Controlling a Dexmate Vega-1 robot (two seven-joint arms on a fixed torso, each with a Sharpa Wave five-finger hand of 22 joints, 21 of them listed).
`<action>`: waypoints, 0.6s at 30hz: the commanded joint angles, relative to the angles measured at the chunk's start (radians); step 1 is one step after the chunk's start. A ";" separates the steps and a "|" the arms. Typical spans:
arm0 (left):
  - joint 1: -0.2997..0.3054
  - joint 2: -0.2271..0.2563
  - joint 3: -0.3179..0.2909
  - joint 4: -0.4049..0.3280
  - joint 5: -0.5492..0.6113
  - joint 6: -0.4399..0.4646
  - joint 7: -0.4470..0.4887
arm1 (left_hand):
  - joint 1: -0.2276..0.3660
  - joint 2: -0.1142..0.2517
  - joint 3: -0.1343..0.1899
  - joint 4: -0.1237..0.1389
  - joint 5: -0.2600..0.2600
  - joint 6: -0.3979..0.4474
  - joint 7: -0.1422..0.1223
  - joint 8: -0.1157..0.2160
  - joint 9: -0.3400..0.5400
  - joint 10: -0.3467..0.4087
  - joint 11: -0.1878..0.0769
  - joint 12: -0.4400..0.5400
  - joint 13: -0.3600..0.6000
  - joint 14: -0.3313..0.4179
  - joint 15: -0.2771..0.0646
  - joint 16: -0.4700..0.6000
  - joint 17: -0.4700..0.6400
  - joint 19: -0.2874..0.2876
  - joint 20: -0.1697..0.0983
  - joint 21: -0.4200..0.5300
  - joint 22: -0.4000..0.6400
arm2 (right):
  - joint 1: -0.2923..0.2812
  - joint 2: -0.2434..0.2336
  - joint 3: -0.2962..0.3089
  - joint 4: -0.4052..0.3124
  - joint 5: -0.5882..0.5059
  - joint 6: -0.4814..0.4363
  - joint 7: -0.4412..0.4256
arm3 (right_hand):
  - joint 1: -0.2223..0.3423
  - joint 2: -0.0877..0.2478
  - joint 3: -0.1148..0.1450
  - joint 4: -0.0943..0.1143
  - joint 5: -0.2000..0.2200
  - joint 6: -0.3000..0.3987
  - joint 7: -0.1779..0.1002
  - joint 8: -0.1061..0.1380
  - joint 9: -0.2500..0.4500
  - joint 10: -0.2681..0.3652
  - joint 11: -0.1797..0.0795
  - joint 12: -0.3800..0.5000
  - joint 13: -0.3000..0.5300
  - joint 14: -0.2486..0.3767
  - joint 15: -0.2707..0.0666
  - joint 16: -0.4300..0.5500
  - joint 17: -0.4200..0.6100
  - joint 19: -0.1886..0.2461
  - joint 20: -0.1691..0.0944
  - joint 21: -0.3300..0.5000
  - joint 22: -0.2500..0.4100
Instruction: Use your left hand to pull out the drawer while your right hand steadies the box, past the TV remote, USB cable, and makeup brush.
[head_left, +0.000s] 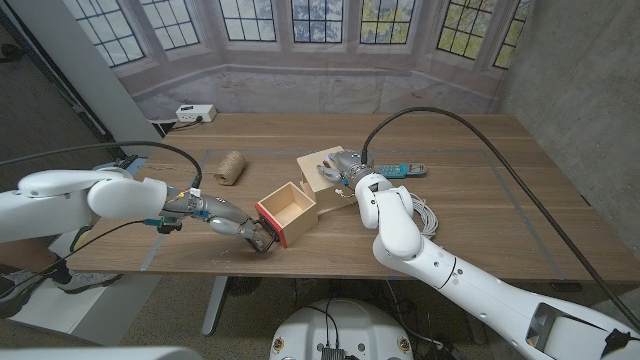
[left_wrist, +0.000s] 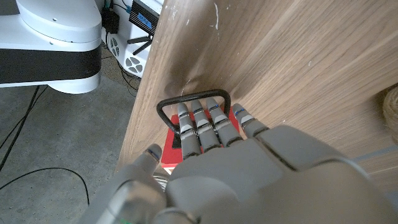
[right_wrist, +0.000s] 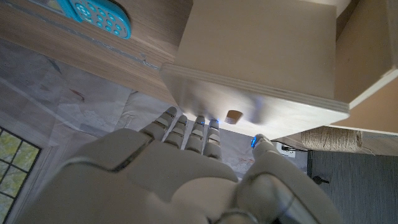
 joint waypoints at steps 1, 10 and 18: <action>-0.034 -0.003 0.031 -0.003 0.004 0.011 0.021 | 0.004 0.006 0.002 -0.005 0.003 -0.015 0.003 -0.005 0.006 -0.022 0.006 -0.007 0.001 -0.013 0.004 0.000 0.004 0.004 0.019 0.002 0.002 | 0.009 -0.006 -0.011 -0.008 0.003 -0.003 0.004 | -0.004 -0.001 0.007 -0.003 0.003 0.009 -0.003 0.005 0.003 0.010 0.004 0.006 0.003 0.010 -0.005 0.007 0.000 0.007 -0.005 0.005 0.000; -0.016 0.002 0.005 -0.012 -0.020 0.019 0.018 | 0.004 0.005 0.003 -0.005 0.003 -0.019 0.003 -0.003 0.006 -0.017 0.003 0.000 0.001 -0.008 0.005 0.006 0.005 0.006 0.027 0.002 0.002 | 0.013 -0.007 -0.013 -0.017 0.002 -0.002 0.017 | -0.004 -0.002 0.010 -0.004 0.003 0.010 -0.002 0.005 0.004 0.009 0.006 0.005 0.003 0.010 -0.004 0.006 0.000 0.007 -0.005 0.005 -0.001; 0.056 0.002 -0.082 -0.023 -0.040 0.030 0.001 | 0.004 0.005 0.003 -0.005 0.003 -0.018 0.003 -0.001 0.006 -0.014 0.001 0.002 0.001 -0.003 0.002 0.009 0.005 0.007 0.027 0.003 0.002 | 0.020 -0.006 -0.009 -0.026 0.007 0.004 0.027 | -0.004 -0.003 0.011 -0.005 0.003 0.009 -0.002 0.004 0.004 0.007 0.005 0.004 0.003 0.010 -0.004 0.005 0.000 0.008 -0.006 0.005 -0.001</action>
